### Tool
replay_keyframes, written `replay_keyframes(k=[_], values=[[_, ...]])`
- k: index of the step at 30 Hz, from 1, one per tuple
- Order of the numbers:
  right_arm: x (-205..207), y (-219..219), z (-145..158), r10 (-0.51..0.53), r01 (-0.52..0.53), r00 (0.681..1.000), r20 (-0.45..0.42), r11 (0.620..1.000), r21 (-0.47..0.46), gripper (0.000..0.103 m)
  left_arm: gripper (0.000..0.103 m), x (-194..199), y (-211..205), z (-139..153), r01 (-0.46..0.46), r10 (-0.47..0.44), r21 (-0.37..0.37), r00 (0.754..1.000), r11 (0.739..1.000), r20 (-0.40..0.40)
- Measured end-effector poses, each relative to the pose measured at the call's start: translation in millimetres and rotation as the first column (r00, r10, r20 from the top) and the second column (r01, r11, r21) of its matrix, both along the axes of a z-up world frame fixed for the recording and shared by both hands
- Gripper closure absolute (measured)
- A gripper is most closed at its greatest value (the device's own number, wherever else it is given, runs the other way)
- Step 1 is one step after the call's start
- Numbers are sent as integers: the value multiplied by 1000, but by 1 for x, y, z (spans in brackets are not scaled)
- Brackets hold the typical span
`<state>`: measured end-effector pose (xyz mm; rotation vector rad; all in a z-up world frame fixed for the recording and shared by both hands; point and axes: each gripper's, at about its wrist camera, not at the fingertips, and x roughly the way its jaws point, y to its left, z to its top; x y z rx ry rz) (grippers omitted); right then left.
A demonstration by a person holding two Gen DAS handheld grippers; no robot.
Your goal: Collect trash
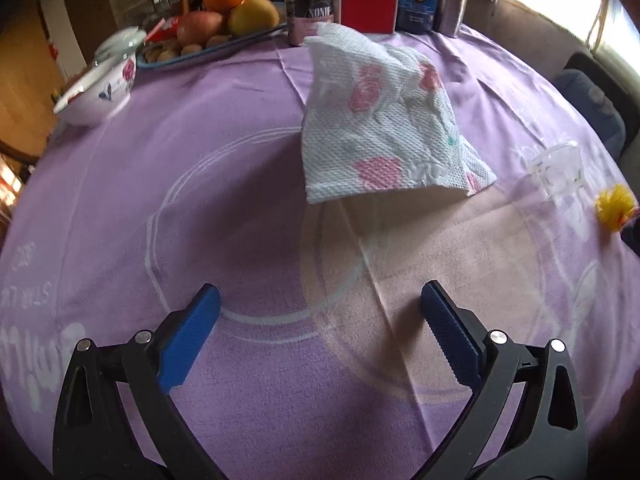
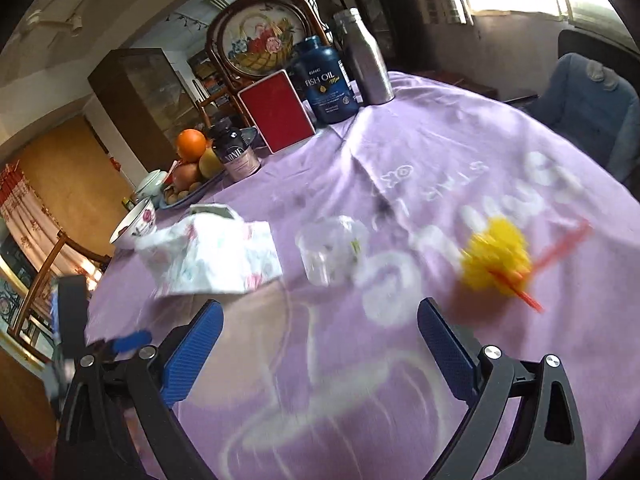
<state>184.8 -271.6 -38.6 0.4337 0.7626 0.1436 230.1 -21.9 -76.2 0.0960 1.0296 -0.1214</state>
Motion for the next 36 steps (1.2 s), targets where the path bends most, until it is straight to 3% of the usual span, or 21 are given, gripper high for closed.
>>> replay_keyframes(k=[5,8,10,13,15,19,25,29,33,35,36], values=[[36,0,-13,-10,12,999,-32,998,68,7,5,1,1,-1,-3,3,-3,1000,1000,0],[49,2,-17,-17,18,999,-27,1000,26,7,5,3,1,-1,-5,5,-3,1000,1000,1],[53,5,-18,-17,15,999,-32,999,-51,13,5,3,2,-1,-5,5,-3,1000,1000,1],[58,7,-23,13,-18,999,-53,995,-94,25,5,3,1,-1,-4,4,-3,1000,1000,1],[60,8,-27,46,-52,996,-77,996,-74,49,5,3,1,-1,-3,3,-4,1000,1000,0],[50,2,-19,-1,-2,1000,-22,995,-103,49,6,7,3,1,8,-8,-17,1000,1000,-5],[52,-15,-29,-61,56,994,-87,996,-65,49,6,14,24,20,11,-5,-217,1000,976,25],[53,-13,-30,-59,52,994,-89,995,-85,49,6,19,15,35,53,-36,-241,997,969,75],[53,-11,-31,-56,48,995,-88,994,-94,49,7,35,0,30,49,-40,-223,998,974,44],[53,-10,-31,-57,49,994,-89,994,-93,49,13,41,-1,24,37,-33,-236,999,971,21],[53,-10,-31,-57,49,994,-89,994,-94,49,33,42,0,23,38,-35,-242,999,970,17]])
